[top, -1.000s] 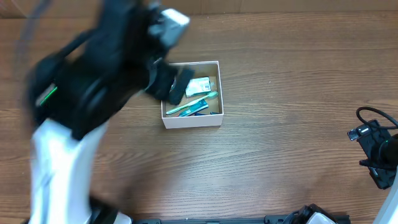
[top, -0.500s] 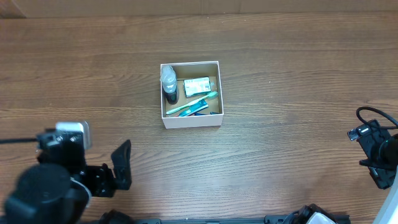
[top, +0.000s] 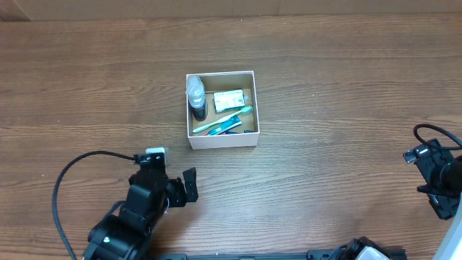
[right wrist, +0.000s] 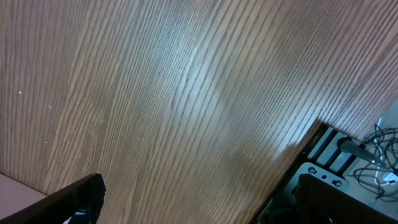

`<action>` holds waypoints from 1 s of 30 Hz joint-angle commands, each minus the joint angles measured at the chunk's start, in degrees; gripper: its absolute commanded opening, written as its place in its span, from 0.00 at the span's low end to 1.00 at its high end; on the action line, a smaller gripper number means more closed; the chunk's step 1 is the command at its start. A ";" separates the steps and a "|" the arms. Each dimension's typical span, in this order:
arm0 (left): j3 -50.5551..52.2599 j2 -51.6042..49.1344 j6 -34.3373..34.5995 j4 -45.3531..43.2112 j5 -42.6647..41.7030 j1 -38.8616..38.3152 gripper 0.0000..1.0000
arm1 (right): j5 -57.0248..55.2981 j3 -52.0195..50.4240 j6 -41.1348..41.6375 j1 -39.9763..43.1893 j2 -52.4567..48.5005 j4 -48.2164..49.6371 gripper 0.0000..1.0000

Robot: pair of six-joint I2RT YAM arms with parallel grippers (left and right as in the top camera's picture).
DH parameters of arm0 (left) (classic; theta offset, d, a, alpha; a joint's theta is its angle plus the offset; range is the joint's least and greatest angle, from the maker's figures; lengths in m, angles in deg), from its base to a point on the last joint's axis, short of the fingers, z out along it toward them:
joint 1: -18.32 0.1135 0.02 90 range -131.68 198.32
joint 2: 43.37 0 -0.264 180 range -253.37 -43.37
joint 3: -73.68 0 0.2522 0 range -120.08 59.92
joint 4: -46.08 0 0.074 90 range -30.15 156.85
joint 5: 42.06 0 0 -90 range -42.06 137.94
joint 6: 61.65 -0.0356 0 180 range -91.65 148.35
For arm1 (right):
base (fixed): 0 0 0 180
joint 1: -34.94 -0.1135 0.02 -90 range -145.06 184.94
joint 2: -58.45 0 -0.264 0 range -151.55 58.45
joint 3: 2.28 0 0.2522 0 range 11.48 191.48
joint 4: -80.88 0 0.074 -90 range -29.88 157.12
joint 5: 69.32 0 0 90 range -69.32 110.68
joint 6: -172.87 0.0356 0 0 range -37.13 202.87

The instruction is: Pack container

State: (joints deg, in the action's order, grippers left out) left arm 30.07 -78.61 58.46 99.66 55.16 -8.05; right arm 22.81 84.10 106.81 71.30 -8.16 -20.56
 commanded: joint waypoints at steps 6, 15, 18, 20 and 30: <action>1.25 0.76 3.76 -0.63 -6.23 0.11 1.00 | -0.09 0.46 0.04 0.20 0.20 0.22 1.00; 5.14 0.24 3.32 -13.84 0.37 0.11 1.00 | -0.09 0.46 0.04 0.20 0.20 0.22 1.00; 11.76 0.48 3.43 -28.04 1.77 2.60 1.00 | -0.07 0.46 0.04 0.20 0.20 0.22 1.00; 15.37 1.36 5.42 -34.80 0.52 6.36 1.00 | -0.09 0.46 0.04 0.20 0.20 0.22 1.00; 22.05 14.86 21.53 -36.37 -0.63 22.99 1.00 | -0.09 0.46 0.04 0.20 0.20 0.22 1.00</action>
State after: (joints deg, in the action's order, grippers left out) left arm 49.87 -68.97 76.54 61.98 54.18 10.68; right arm 22.79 84.10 106.79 71.30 -8.16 -20.58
